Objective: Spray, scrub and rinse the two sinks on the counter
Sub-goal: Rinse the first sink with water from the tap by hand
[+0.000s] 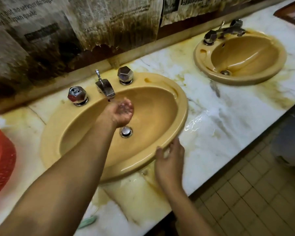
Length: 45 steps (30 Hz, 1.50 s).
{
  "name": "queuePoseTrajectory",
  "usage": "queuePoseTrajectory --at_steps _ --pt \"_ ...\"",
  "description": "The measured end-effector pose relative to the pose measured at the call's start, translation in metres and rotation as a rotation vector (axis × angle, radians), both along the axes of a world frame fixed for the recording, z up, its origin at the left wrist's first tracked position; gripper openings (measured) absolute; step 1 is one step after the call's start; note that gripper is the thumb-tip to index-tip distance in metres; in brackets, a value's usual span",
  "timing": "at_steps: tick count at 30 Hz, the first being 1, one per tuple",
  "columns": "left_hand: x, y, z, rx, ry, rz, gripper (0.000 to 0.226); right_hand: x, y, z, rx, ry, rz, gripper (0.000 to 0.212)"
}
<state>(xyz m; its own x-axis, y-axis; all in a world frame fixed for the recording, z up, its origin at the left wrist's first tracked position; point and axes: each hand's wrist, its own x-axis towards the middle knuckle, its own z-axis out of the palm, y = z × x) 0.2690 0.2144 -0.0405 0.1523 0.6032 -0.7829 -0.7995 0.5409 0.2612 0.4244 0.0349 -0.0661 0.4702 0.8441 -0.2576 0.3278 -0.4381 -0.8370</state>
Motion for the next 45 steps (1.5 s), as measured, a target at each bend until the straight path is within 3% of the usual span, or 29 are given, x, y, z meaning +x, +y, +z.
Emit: queuePoseTrajectory --at_steps 2,4,7,11,15,19,23,26,31,36,38,41,43,45 --pt "0.023 -0.026 0.023 0.093 -0.018 -0.128 0.035 -0.036 0.001 -0.011 -0.047 -0.16 0.083 0.096" --pt "0.043 -0.055 0.04 0.197 0.026 -0.269 0.04 -0.053 0.016 -0.017 -0.151 -0.27 0.103 0.107" --pt "0.044 -0.081 0.047 0.226 0.152 -0.285 0.034 -0.035 0.06 -0.016 -0.151 -0.295 0.034 0.1" --pt "-0.007 -0.081 0.033 0.176 0.365 -0.132 0.027 0.024 0.119 -0.012 -0.222 -0.401 0.046 0.098" --pt "-0.048 -0.067 0.027 0.107 0.442 -0.005 0.025 0.012 0.104 -0.015 -0.16 -0.362 0.037 0.091" --pt "-0.048 -0.041 0.017 0.053 0.357 0.012 0.03 -0.018 0.059 -0.029 -0.005 -0.45 0.079 0.087" --pt "-0.034 -0.011 0.01 -0.01 0.233 0.033 0.037 0.002 0.081 -0.029 -0.198 -0.573 0.194 0.1" --pt "-0.024 0.008 0.005 -0.082 0.21 0.109 0.036 0.035 0.117 -0.027 -0.189 -0.683 0.291 0.097" --pt "-0.01 0.032 -0.011 -0.127 0.134 0.26 0.038 0.097 0.183 -0.023 -0.073 -0.421 0.399 0.091" --pt "0.003 0.041 -0.016 -0.104 0.038 0.502 0.033 0.092 0.155 -0.025 0.054 -0.379 0.406 0.085" --pt "0.023 0.038 -0.007 -0.03 0.017 0.449 0.025 0.096 0.139 -0.025 0.066 -0.364 0.446 0.086" --pt "0.073 0.023 0.013 0.126 0.052 0.118 0.031 0.105 0.14 -0.019 -0.013 -0.364 0.547 0.092" --pt "0.098 0.014 0.019 0.169 0.118 0.011 0.041 0.105 0.158 -0.018 -0.057 -0.479 0.588 0.093" --pt "0.104 0.006 0.018 0.167 0.236 0.041 0.043 0.104 0.19 -0.02 -0.054 -0.64 0.646 0.094"
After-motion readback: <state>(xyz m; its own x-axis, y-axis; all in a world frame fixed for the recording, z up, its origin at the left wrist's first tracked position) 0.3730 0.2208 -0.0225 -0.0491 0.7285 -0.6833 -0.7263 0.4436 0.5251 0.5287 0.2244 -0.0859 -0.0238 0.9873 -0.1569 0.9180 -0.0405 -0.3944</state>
